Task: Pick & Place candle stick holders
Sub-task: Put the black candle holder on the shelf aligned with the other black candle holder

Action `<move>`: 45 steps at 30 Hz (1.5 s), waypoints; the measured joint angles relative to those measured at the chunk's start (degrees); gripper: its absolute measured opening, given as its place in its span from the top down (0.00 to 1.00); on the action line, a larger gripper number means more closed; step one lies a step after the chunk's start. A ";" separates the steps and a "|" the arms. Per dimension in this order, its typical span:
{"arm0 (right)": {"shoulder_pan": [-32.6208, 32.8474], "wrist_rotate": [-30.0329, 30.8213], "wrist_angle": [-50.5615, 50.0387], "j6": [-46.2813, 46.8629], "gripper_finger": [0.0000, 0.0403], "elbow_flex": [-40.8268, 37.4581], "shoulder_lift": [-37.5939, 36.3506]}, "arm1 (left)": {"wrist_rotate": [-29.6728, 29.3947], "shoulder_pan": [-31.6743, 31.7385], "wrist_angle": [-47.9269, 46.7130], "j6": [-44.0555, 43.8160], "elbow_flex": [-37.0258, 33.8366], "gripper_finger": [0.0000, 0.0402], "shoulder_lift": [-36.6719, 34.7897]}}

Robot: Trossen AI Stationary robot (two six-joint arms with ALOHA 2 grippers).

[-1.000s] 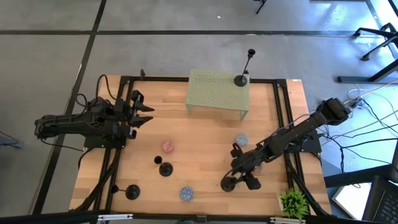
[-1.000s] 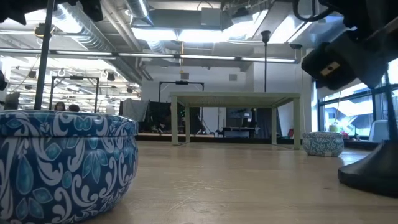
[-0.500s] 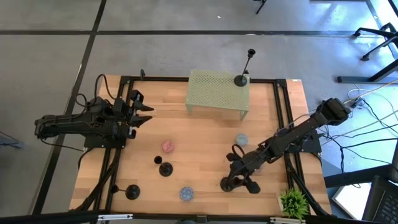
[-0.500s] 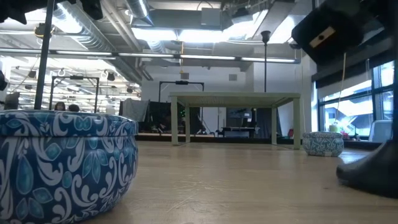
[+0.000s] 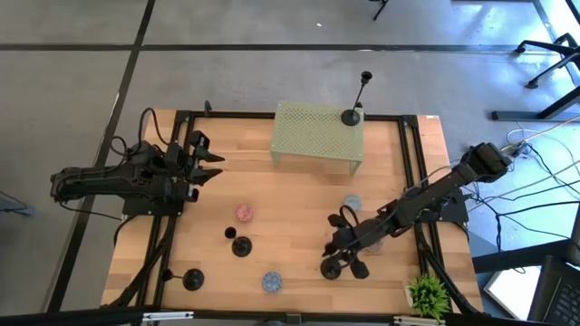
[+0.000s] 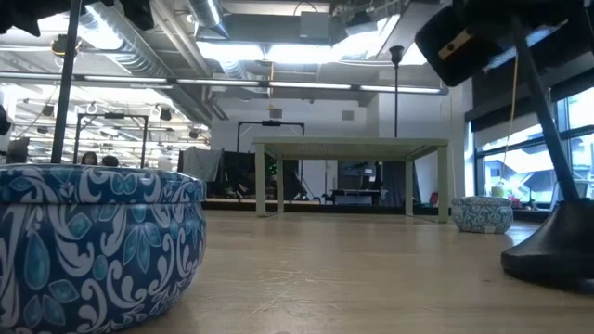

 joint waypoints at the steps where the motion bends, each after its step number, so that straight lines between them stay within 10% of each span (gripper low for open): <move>1: 0.00 0.09 0.84 0.00 0.87 0.02 0.00 | 0.00 -0.01 0.02 0.02 0.00 0.64 0.04; 17: -2.08 29.69 16.63 -1.95 0.96 2.92 -1.38 | 0.00 0.01 0.66 0.09 0.00 0.64 0.15; 29: -7.27 57.11 -11.30 -12.01 0.96 16.75 -16.75 | -0.91 -0.01 2.74 0.13 0.02 0.64 0.17; 45: -35.90 41.62 -33.94 -1.45 0.96 18.25 -23.22 | -2.86 0.01 6.22 4.17 0.04 0.64 0.91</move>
